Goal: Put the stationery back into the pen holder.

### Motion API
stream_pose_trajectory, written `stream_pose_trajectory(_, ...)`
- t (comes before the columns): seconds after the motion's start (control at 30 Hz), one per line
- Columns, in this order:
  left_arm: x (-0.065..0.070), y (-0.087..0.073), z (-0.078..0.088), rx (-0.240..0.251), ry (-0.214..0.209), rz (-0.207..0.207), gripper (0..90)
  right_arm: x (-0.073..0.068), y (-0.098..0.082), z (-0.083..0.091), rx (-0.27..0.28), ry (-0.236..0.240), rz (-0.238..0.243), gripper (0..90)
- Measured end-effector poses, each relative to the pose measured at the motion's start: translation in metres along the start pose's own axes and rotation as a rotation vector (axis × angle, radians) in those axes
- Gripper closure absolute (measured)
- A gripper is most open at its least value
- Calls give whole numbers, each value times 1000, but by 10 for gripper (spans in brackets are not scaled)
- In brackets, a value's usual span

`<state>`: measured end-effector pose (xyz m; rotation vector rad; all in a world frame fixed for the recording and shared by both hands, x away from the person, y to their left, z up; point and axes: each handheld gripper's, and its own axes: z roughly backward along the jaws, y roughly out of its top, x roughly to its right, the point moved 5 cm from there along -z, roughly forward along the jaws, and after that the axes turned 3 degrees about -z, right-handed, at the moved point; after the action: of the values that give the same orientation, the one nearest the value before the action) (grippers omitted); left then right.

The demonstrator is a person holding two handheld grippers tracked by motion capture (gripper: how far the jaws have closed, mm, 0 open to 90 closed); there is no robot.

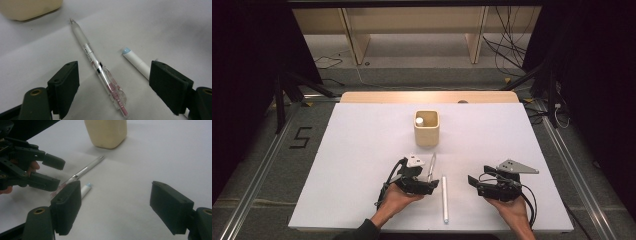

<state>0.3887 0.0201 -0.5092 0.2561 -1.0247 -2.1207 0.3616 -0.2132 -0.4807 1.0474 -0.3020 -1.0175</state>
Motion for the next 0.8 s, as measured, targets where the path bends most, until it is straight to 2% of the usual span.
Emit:
stream_pose_trajectory(0.27,1,0,-5,-13,11,-2,286,-3,-3,1,-5,12,-11,260)
stream_pose_trajectory(0.53,0,0,-8,-33,27,-4,363,-7,-6,1,-10,23,-4,260)
stream_pose_trajectory(0.7,0,-3,-12,-53,63,-41,406,-8,-7,2,-10,25,-8,260)
stream_pose_trajectory(0.8,0,-4,-13,-63,53,-34,436,-9,-7,2,-9,30,-11,260)
